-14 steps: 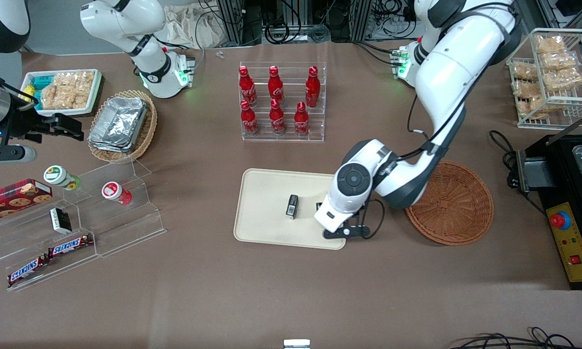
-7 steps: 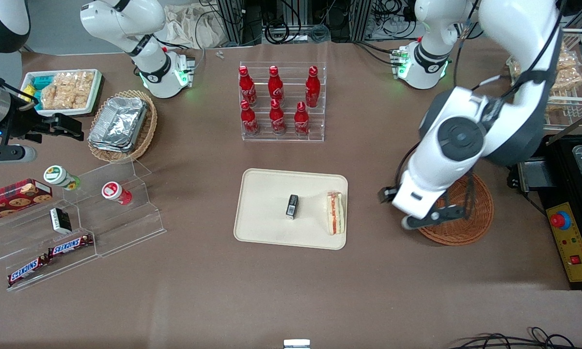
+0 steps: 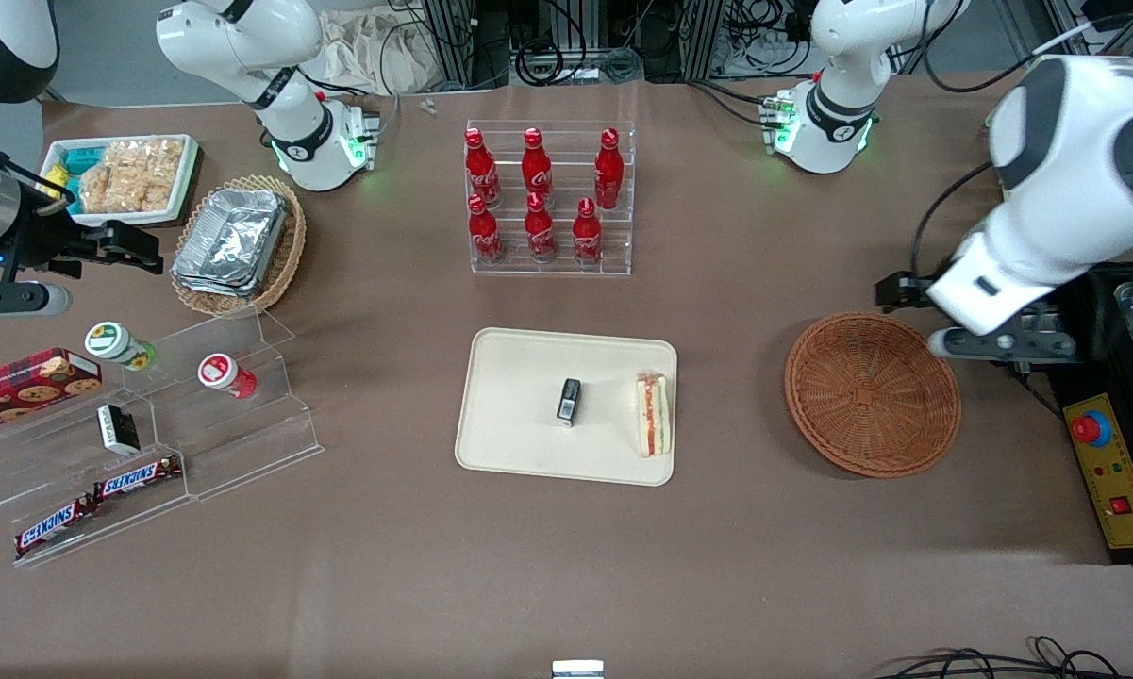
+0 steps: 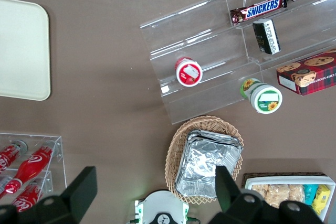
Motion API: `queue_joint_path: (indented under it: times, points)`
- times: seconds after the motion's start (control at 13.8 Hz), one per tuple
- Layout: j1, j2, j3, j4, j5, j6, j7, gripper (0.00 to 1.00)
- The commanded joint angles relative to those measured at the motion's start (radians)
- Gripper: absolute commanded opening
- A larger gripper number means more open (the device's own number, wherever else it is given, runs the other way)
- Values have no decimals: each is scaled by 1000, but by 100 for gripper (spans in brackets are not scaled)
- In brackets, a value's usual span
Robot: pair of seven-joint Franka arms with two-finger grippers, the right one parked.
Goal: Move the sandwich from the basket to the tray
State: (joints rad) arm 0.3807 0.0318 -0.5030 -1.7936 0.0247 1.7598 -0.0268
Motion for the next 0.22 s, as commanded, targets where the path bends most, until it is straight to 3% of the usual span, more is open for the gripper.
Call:
queue_joint_path:
  times: [0.0,0.14]
  points:
    - [4,40,-12,87,26,-40,79,100]
    - [-2,89,-14,166,54,-83,79,100]
